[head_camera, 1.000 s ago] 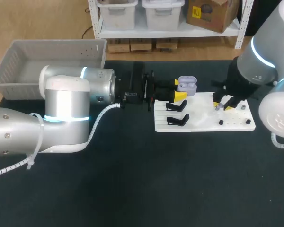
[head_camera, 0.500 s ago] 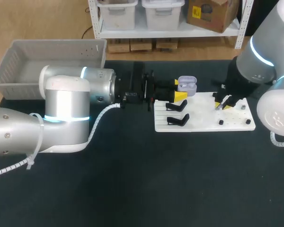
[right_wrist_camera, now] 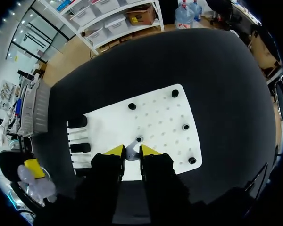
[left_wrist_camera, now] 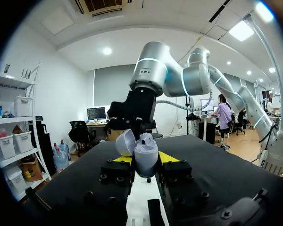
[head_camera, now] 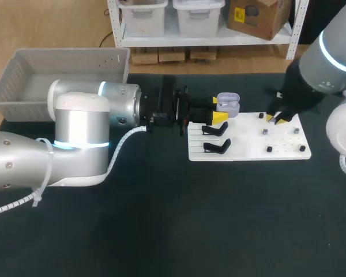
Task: Pick up each earbud case from the left stands, insert the matching earbuds, close the lid, and place the case in the box.
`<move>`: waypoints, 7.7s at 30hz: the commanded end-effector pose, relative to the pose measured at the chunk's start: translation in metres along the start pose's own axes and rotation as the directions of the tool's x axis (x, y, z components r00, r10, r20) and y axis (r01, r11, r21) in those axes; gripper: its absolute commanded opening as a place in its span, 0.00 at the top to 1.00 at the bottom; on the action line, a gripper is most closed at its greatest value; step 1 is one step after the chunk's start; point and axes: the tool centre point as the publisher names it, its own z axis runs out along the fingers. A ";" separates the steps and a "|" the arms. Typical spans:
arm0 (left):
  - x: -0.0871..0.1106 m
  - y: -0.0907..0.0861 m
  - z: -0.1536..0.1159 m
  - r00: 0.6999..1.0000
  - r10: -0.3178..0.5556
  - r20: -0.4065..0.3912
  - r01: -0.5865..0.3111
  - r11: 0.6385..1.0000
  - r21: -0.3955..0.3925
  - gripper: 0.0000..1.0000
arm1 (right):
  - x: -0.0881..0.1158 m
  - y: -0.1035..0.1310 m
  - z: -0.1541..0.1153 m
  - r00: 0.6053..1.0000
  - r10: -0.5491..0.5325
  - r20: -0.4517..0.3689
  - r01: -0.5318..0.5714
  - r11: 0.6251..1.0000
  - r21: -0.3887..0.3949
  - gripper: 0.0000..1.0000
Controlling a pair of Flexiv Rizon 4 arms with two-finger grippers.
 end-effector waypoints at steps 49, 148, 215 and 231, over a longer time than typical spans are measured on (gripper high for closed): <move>0.000 -0.001 0.000 1.000 0.002 0.002 -0.002 1.000 -0.005 1.00 | 0.056 0.125 -0.111 0.890 -0.431 -0.151 0.433 0.901 -0.017 1.00; 0.000 -0.001 0.000 1.000 0.002 0.002 -0.002 1.000 -0.005 1.00 | 0.002 0.124 -0.093 0.956 -0.283 -0.077 0.283 0.959 -0.013 0.00; -0.040 0.002 -0.066 0.996 -0.040 -0.084 0.010 0.946 -0.325 1.00 | 0.081 0.065 -0.155 0.895 -0.405 0.186 0.422 0.904 -0.063 0.00; -0.047 0.066 -0.226 0.973 -0.059 -0.222 -0.117 0.704 -0.700 1.00 | 0.081 0.065 -0.155 0.895 -0.405 0.186 0.422 0.904 -0.063 0.00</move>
